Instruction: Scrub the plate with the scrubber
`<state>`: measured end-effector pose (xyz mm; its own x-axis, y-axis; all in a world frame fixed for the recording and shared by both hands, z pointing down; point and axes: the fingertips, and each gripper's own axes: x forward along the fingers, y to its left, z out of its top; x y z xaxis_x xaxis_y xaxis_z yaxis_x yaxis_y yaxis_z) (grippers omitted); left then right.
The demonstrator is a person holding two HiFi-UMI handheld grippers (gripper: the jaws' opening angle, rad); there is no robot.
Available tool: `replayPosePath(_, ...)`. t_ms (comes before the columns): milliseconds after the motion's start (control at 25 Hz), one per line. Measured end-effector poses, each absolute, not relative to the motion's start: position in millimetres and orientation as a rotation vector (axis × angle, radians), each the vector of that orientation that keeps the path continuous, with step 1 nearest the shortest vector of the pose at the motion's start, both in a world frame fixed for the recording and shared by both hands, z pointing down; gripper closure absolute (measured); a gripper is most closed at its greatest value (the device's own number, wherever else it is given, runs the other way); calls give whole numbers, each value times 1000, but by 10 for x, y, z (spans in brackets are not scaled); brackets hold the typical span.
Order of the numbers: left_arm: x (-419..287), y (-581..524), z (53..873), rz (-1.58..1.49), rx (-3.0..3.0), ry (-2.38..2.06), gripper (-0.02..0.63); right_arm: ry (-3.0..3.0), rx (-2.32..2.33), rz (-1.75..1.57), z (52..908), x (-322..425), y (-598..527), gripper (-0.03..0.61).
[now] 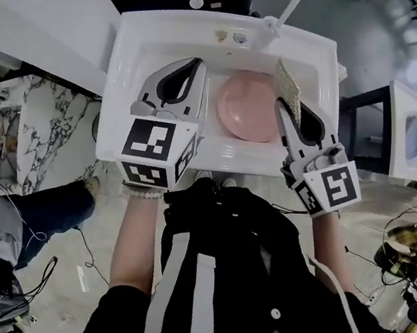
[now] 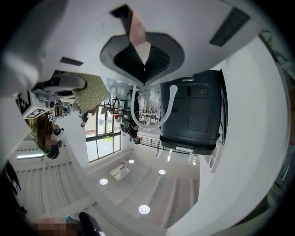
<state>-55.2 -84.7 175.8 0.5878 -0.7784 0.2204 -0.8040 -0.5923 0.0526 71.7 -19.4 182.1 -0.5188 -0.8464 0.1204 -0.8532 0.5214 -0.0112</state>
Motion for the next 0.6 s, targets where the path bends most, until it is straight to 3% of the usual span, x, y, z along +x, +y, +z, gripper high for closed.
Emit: replayPosePath(600,-461,-618,1656,285,2718,-1320,614,-2661,1436,13,1707,608,-131,508)
